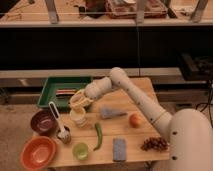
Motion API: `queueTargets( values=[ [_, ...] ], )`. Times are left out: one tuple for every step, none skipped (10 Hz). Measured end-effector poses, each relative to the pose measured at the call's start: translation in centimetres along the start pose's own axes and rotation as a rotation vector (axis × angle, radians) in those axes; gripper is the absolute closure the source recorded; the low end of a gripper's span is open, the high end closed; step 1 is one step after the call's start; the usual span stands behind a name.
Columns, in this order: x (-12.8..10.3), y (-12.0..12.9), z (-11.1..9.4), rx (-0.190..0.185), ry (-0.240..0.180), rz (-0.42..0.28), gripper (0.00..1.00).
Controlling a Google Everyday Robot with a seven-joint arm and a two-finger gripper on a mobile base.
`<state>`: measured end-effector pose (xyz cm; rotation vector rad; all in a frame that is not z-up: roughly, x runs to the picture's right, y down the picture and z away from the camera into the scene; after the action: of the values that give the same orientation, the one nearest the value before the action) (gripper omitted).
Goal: Place banana in paper cup
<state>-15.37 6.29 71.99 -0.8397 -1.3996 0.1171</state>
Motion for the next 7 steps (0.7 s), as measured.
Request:
queueTargets(
  values=[
    [0.10, -0.03, 0.09, 0.001, -0.001, 0.002, 0.29],
    [0.21, -0.05, 0.11, 0.002, -0.002, 0.003, 0.23],
    [0.27, -0.09, 0.08, 0.003, -0.006, 0.005, 0.22],
    [0.22, -0.12, 0.08, 0.004, -0.010, 0.006, 0.22],
    [0.20, -0.16, 0.14, 0.004, -0.013, 0.007, 0.22],
    [0.15, -0.19, 0.17, 0.004, -0.015, 0.006, 0.22],
    [0.15, -0.20, 0.20, 0.004, -0.015, 0.006, 0.22]
  ],
)
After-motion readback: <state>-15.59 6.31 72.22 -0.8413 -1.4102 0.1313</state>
